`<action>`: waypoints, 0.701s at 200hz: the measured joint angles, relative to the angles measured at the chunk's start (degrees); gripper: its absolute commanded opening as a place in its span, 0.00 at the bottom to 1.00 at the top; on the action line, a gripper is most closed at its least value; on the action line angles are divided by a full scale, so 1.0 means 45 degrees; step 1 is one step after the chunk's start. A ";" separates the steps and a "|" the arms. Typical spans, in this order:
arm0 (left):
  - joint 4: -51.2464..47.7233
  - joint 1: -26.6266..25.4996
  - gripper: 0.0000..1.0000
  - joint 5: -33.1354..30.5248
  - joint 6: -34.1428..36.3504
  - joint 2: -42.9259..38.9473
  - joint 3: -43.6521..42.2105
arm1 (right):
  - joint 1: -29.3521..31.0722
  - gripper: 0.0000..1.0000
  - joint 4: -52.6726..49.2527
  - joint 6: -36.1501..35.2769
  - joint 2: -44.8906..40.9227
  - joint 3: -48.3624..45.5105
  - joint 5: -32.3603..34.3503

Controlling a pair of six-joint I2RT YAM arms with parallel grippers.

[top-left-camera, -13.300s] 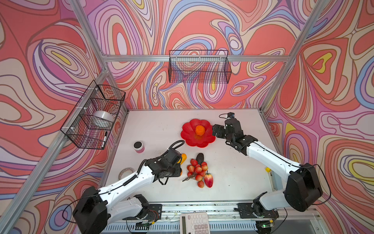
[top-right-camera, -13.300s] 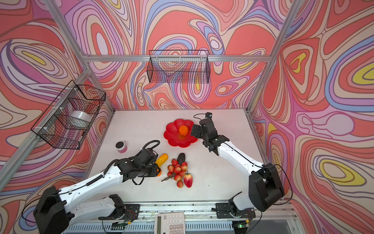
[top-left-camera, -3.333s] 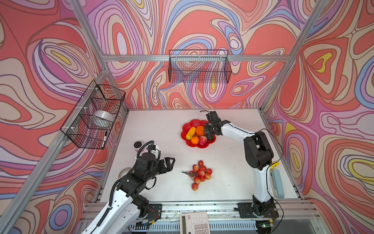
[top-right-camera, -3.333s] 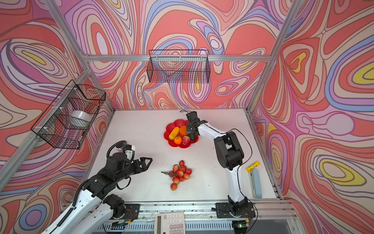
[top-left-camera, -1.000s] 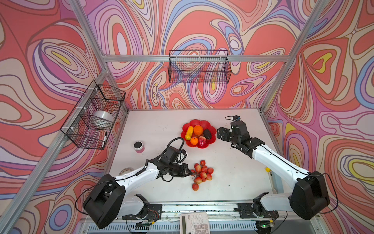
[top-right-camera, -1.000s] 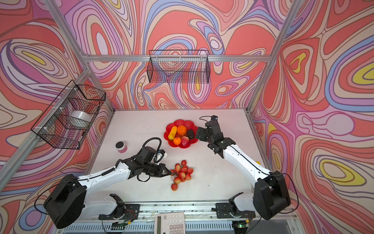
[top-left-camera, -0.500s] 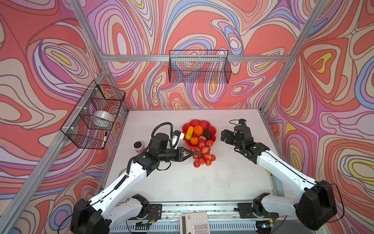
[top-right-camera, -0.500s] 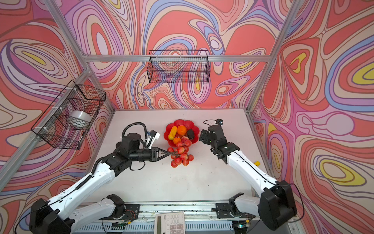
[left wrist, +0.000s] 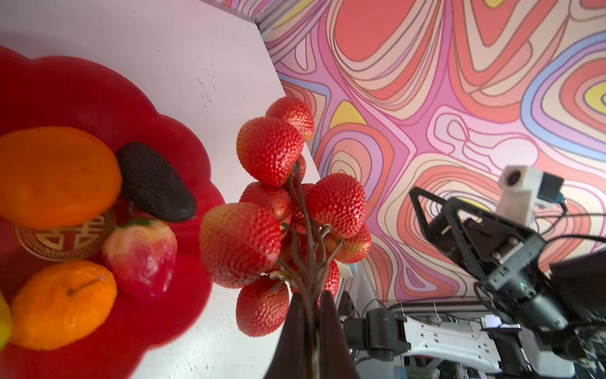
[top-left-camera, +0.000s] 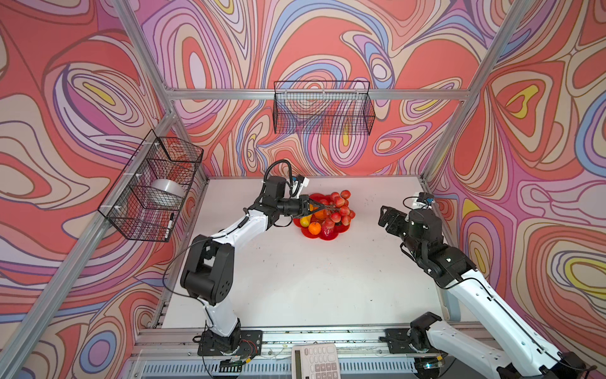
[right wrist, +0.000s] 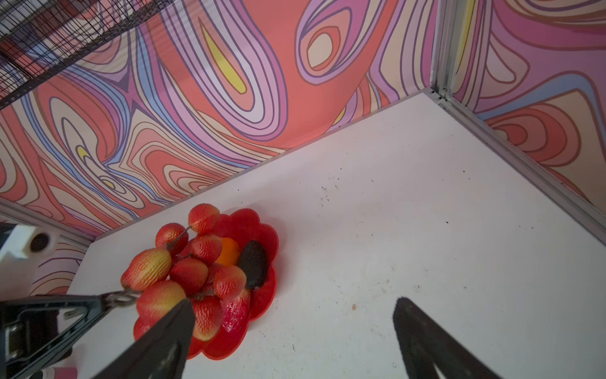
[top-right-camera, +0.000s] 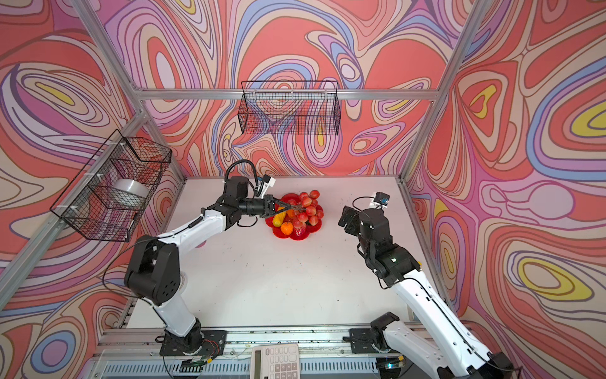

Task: Place and organize the fake fruits in the fruit bowl
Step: 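Lift the lychee bunch and lay it over the bowl with the left gripper, then release the lychees and withdraw the left gripper from the bowl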

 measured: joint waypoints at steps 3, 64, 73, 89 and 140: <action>0.0165 0.0049 0.00 0.0044 -0.0102 0.0194 0.0073 | 0.0000 0.98 -0.0049 0.0015 -0.0029 0.0000 0.0015; 0.0588 0.0325 0.00 0.0170 -0.0219 0.1909 0.0583 | 0.0000 0.98 -0.0699 0.0068 -0.0355 0.0000 0.0248; 0.0335 0.0325 0.00 0.0097 0.0097 0.1904 0.0583 | 0.0000 0.98 -0.0738 0.0068 -0.0355 0.0000 0.0248; -0.0262 0.0325 0.00 -0.0083 0.0568 0.1904 0.0583 | 0.0000 0.98 -0.0811 0.0083 -0.0340 0.0000 0.0243; -0.1695 0.0330 0.17 -0.0607 0.1744 0.2035 0.0656 | 0.0000 0.98 -0.0816 0.0223 -0.0170 -0.0005 0.0233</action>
